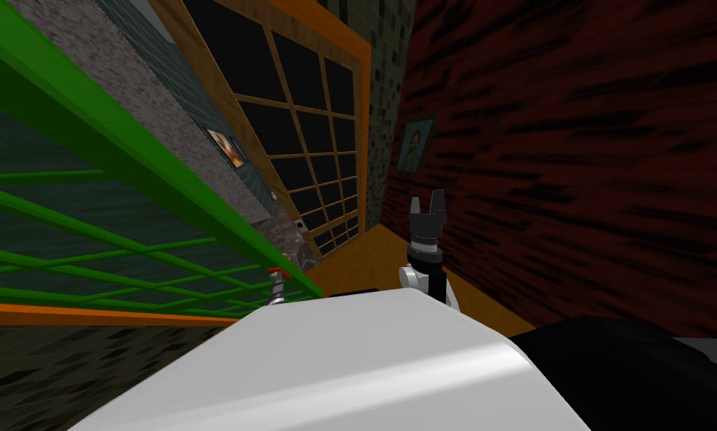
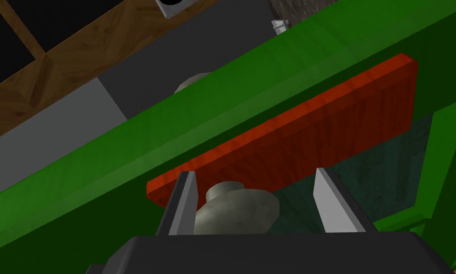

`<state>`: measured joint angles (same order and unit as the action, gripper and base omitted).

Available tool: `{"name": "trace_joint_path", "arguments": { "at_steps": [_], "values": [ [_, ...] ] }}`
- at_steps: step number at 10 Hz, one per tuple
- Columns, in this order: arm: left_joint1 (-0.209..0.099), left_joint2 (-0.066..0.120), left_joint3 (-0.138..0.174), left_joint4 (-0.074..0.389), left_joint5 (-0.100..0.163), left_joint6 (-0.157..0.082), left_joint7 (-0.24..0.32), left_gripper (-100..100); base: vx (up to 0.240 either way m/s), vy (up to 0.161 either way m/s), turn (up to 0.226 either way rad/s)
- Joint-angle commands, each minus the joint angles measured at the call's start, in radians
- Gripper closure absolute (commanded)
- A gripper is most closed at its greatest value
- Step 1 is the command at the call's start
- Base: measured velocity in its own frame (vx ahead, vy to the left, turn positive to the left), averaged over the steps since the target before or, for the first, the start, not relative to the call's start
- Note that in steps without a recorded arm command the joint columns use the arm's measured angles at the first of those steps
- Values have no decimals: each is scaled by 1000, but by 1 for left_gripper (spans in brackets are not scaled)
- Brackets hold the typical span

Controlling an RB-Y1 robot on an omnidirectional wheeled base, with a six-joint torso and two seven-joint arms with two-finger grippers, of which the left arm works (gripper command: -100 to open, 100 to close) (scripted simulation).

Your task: Pull the door open

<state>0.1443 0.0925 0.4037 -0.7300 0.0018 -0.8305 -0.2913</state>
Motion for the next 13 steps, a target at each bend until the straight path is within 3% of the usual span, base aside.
{"name": "trace_joint_path", "arguments": {
  "at_steps": [1, 2, 4, 8, 10, 12, 13],
  "values": [
    [8, 20, -4, -6, 28, 15, 50, 100, -65, 31, -76],
    [8, 20, -4, -6, 28, 15, 61, 100, -50, 9, -29],
    [2, 30, -34, -7, 56, 11, 122, 100, -60, 21, -57],
    [-4, 40, -67, -7, 87, 8, 214, 100, -51, 20, -47],
    [-4, 40, -67, -7, 87, 8, 214, 100, -27, 5, -13],
    [-11, 51, -101, -7, 119, 5, 280, 100, -56, 28, -61],
    [-11, 51, -101, -7, 119, 5, 295, 100, -70, 43, -67]
  ]
}}
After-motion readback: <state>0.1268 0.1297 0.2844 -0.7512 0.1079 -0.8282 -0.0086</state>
